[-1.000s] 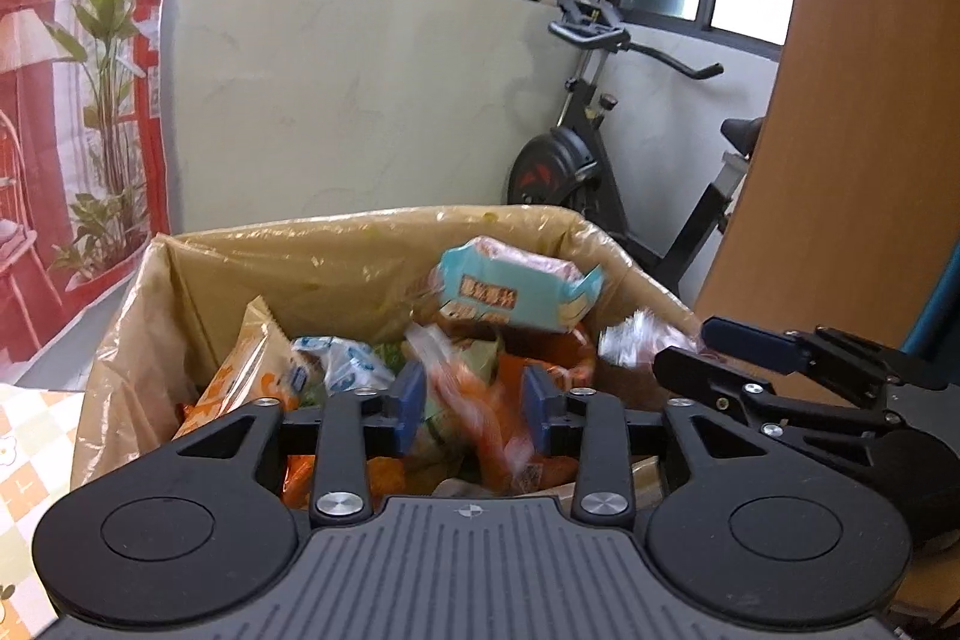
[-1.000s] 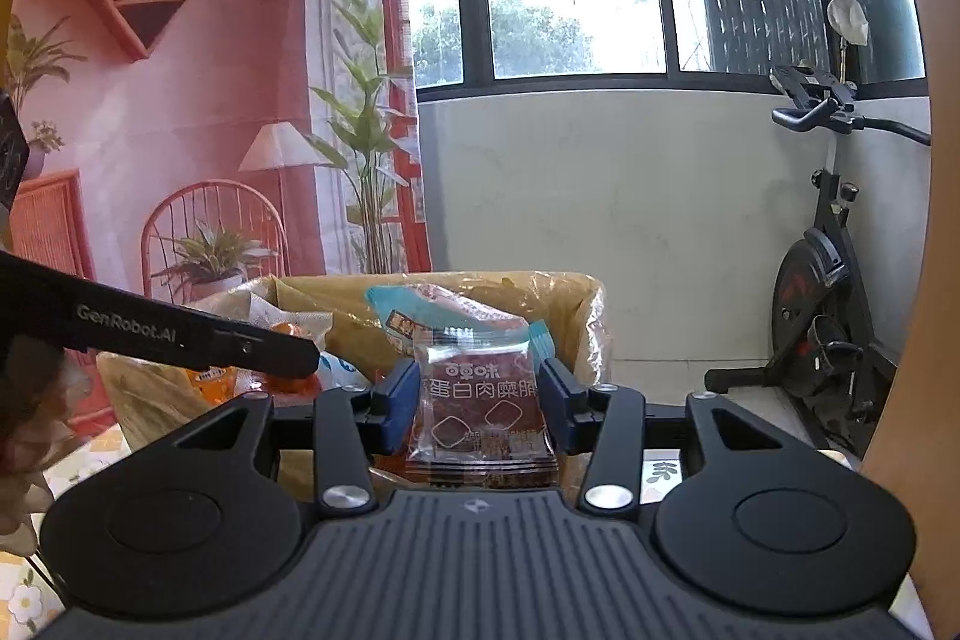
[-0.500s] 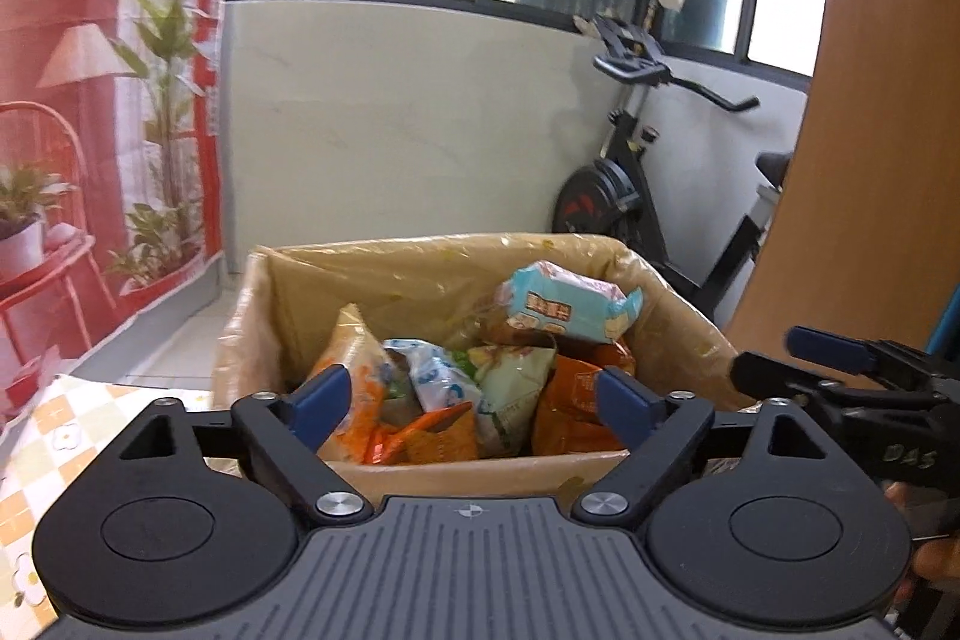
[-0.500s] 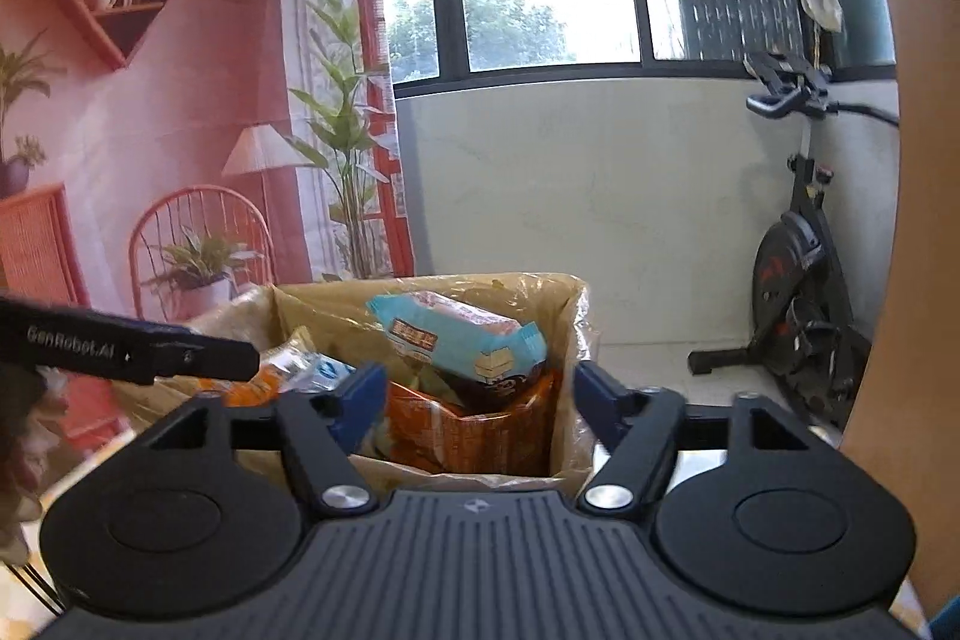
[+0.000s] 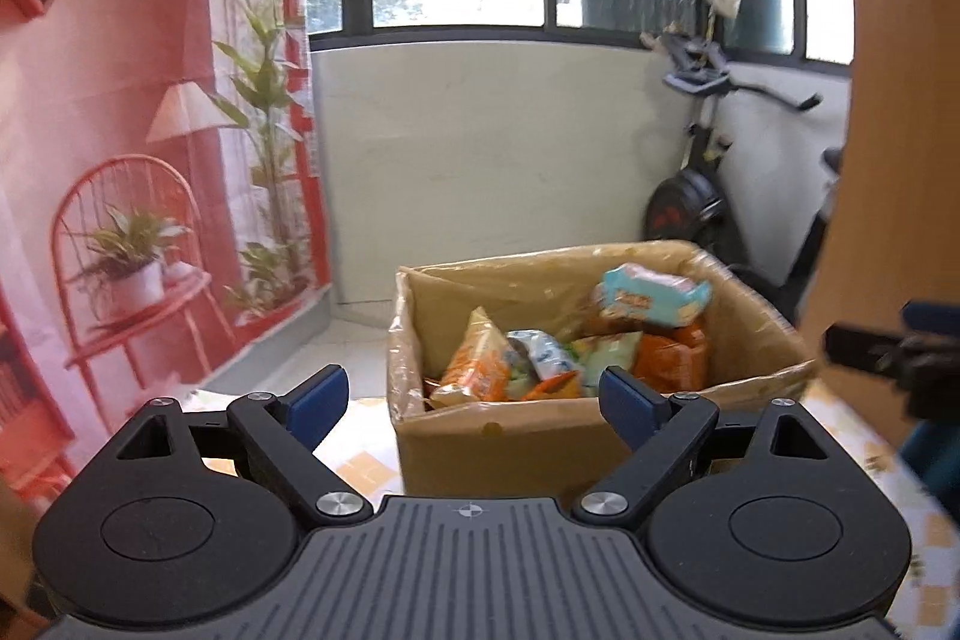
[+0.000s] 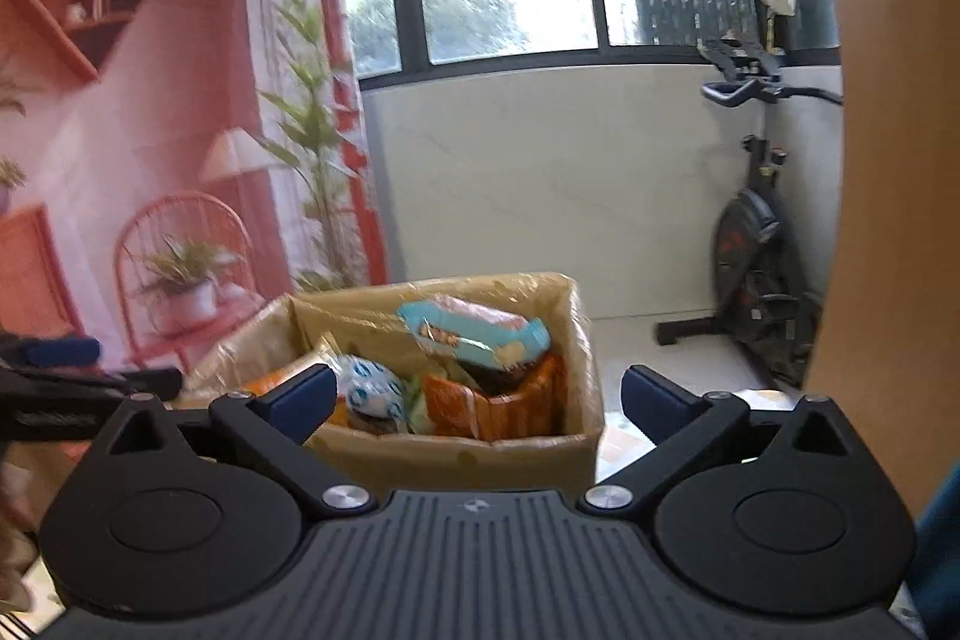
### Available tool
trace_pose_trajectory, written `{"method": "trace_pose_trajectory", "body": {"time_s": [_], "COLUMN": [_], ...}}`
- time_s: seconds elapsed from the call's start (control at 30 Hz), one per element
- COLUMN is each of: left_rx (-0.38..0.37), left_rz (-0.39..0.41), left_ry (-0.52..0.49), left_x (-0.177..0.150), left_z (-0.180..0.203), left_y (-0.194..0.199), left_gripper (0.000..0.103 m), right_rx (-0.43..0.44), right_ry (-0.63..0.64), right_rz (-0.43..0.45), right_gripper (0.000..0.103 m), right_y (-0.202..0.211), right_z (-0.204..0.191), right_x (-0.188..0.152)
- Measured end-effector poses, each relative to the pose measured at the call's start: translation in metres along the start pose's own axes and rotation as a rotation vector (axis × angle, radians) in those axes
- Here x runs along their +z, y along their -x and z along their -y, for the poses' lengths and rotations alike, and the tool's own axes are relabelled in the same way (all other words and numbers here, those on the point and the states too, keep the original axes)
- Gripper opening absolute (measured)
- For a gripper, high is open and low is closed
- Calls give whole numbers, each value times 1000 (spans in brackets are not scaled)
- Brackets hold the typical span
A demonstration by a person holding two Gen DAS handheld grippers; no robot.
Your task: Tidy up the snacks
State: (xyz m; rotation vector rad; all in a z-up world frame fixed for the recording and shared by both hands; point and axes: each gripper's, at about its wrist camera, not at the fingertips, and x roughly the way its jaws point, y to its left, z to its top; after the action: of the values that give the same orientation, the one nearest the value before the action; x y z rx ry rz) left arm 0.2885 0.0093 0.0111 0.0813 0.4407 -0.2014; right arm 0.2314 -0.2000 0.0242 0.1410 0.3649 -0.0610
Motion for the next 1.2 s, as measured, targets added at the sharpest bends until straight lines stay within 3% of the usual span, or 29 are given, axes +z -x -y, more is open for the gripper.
{"method": "trace_pose_trajectory", "body": {"time_s": [0.27,0.57,1.2], "left_rx": [-21,24,33], "left_rz": [32,27,-6], "left_ry": [15,13,47], "left_x": [-4,-12,-16], "left_z": [-6,-8,-11], "left_y": [34,55,54], "left_gripper": [92,92,92], "right_rx": [11,17,-11], "right_ry": [17,-20,-34], "right_rz": [-14,-6,-14], "right_gripper": [103,103,103], "right_y": [32,60,68], "right_z": [-28,-39,-33], "right_x": [-4,-8,-9]}}
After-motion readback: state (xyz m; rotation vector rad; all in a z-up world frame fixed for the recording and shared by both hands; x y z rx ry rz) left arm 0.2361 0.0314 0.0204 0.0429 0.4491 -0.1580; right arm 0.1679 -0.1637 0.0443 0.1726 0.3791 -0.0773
